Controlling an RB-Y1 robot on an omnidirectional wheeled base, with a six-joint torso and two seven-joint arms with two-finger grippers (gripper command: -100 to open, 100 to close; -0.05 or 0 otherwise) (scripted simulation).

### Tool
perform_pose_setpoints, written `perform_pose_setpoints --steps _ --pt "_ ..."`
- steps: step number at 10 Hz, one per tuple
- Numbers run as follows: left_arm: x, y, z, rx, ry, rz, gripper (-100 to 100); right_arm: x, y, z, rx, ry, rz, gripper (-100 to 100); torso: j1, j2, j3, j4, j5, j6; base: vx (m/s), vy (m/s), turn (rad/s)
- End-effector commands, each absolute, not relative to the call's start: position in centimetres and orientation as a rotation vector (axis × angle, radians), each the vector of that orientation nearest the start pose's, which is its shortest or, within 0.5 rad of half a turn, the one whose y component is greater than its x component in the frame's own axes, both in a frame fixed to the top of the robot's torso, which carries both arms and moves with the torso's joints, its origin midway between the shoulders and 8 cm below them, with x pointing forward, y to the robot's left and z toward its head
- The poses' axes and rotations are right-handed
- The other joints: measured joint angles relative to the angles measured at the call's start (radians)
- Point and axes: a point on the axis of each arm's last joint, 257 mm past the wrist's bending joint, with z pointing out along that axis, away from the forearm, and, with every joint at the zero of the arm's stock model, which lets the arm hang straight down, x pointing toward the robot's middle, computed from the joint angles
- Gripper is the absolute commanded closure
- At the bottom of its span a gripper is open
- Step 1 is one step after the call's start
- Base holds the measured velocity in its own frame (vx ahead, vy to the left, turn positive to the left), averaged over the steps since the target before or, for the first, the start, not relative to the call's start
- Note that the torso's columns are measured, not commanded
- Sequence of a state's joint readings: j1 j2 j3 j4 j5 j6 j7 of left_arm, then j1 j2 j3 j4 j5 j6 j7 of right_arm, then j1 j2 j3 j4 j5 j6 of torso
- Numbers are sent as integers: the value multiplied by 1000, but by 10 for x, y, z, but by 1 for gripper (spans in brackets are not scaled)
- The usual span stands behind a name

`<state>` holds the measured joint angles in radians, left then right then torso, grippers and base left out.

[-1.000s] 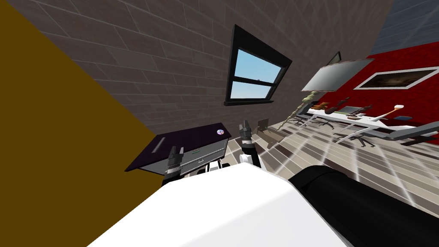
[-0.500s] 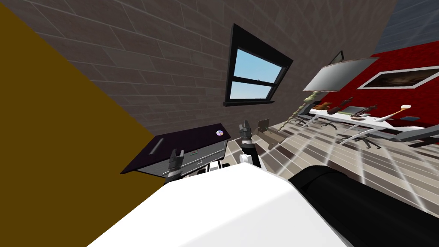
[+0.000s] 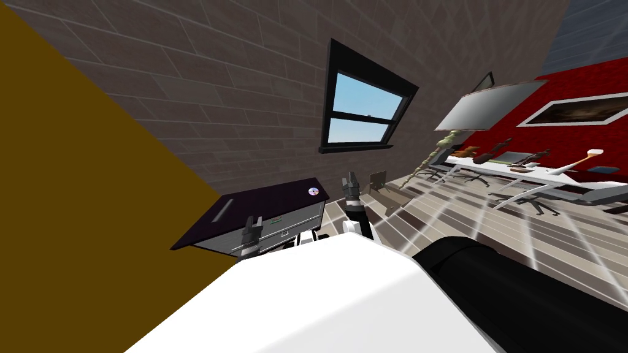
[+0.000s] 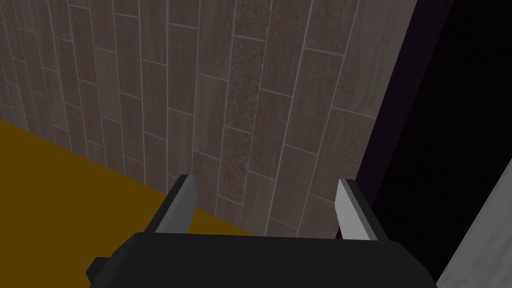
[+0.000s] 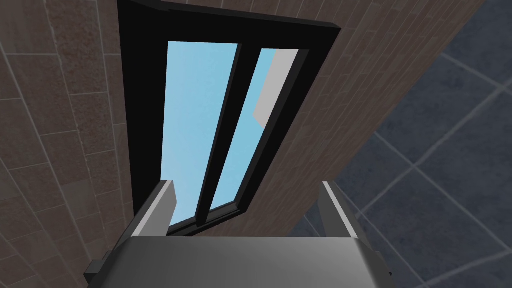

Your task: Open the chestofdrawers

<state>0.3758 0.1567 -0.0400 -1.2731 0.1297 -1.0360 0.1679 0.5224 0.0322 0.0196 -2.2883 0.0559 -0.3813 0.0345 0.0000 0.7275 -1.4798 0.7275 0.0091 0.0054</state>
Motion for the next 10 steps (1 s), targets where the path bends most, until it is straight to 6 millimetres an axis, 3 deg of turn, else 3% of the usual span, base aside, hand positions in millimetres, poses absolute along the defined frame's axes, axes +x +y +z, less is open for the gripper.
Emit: perform_pose_setpoints --steps 1,10 --pt "340 311 -294 -1067 858 -1371 -100 361 -277 -3 740 716 1214 0 0 0 0 0 0 0 19 -16 -5" --pt "313 310 -340 -1144 864 -1345 -100 361 -277 -3 740 716 1214 0 1 4 2 6 -5 -2 20 -37 8"
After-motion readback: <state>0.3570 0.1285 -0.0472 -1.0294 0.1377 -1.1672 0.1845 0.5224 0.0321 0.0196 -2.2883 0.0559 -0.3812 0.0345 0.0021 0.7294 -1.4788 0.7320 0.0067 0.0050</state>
